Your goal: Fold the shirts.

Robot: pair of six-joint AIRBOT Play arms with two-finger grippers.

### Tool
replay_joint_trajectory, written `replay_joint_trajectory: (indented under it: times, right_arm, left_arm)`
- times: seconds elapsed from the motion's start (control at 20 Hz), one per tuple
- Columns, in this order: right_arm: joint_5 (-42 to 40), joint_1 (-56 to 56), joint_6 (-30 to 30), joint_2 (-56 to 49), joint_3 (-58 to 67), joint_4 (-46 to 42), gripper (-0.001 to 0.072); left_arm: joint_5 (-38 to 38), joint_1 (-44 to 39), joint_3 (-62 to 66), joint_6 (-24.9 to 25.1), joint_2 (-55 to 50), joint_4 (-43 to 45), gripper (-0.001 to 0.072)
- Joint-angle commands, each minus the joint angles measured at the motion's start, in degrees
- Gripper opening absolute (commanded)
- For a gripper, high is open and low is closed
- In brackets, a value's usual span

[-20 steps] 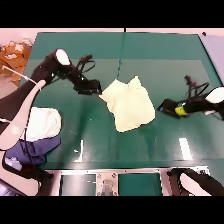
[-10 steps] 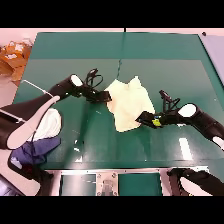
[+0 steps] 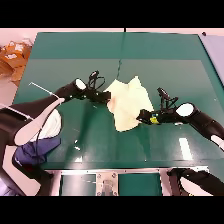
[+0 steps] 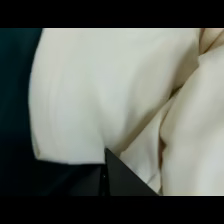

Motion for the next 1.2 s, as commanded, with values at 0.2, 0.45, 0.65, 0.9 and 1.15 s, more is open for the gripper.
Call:
replay_joint_trajectory:
  times: [0.2,0.45,0.65,0.9,1.15]
  right_arm:
    - [8.8,-18.8,-3.0,7.4,6.5,-1.9,0.0012]
    - [13.2,-22.7,-4.6,13.0,8.1,1.3,0.0012]
    - [17.9,-22.7,-7.3,16.7,21.2,10.1,0.0011]
    - [28.4,-22.7,-7.0,21.6,43.7,10.0,0.0012]
    - [34.9,-22.6,-3.2,27.5,41.6,6.1,0.0013]
  left_arm:
    - [-19.6,12.5,1.9,-7.1,11.4,19.5,0.0016]
    - [-20.1,13.6,2.8,-7.3,23.8,17.4,0.0016]
    - [-21.1,13.6,9.3,-7.3,36.9,17.6,0.0016]
    - [-25.0,13.6,25.9,-7.7,49.6,25.8,0.0017]
    - [-31.4,13.6,27.3,-7.5,51.6,39.8,0.0017]
